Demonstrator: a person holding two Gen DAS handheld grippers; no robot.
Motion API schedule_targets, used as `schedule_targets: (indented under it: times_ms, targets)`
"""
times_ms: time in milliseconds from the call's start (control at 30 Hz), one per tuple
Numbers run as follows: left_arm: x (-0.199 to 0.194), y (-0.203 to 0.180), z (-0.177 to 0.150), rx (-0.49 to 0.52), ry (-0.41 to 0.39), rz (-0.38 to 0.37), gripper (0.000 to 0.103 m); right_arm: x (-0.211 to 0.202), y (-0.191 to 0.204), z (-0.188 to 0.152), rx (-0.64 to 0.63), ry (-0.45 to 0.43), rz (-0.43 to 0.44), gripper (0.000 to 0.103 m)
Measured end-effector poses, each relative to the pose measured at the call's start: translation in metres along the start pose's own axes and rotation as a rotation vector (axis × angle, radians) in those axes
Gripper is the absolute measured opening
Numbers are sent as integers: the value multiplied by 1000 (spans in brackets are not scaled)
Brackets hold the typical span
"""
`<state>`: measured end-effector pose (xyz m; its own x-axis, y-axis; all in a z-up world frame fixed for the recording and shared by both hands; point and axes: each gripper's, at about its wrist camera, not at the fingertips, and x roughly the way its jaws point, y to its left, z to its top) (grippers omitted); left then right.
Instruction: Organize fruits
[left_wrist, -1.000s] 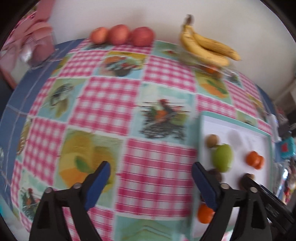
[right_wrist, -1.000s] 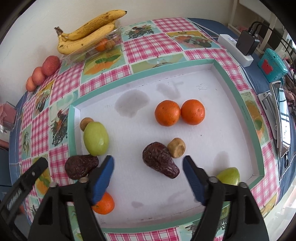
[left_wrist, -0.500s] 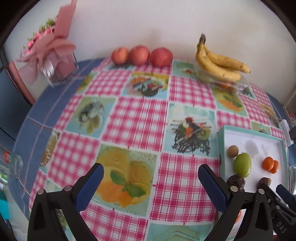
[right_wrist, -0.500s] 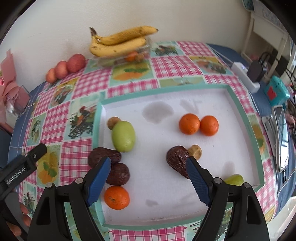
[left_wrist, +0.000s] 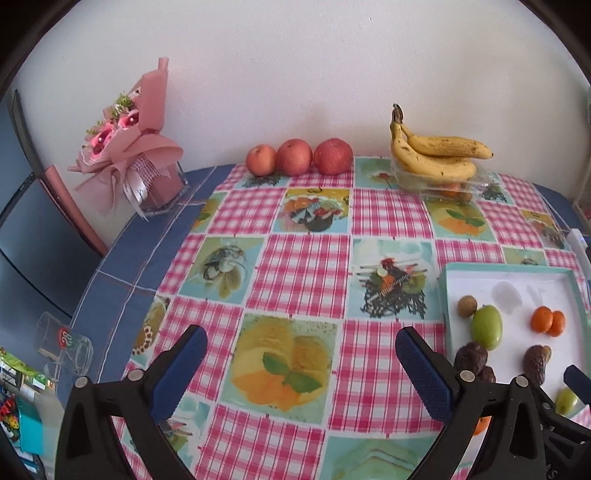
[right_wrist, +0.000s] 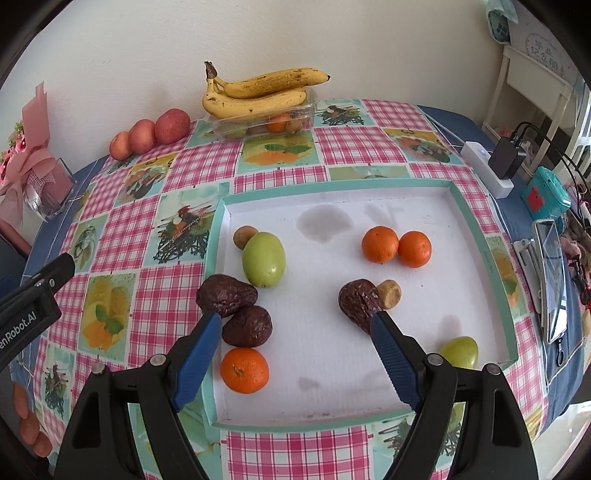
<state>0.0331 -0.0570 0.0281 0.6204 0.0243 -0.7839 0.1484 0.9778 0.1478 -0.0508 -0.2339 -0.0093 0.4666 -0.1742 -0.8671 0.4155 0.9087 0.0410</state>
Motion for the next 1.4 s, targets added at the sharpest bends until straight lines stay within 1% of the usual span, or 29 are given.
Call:
schedule_targets:
  times_ms: [167,267,433,533,633,733,867,1000,1400]
  targets:
    - [5,-1,-7,9,59,1,103,-4,-2,-5,6,-4,-1,83]
    - [6,3,-11,2,92,-16,103,-9,-2,-6,5,-15,0,84]
    - [-10,13,-15,-9,104,-21,103,-26,-1,-9,-4,-48,-6,83]
    - [-19,19,-22,-1,128,-11,103,-38,1,-13,-17,-63,-15,84]
    - [-26,26,-28,-15,134,-42,103,-49,3,-17,-33,-90,-17,84]
    - [-30,32,-37,-24,145,-61,103,-53,3,-19,-33,-90,-24,84]
    - [-28,39,-38,-42,160,-73,103,-55,2,-20,-30,-89,-23,84]
    - [-30,42,-37,-54,153,-75,103,-56,1,-20,-27,-88,-20,83]
    - [-28,40,-37,-43,167,-71,103,-54,1,-20,-31,-79,-31,84]
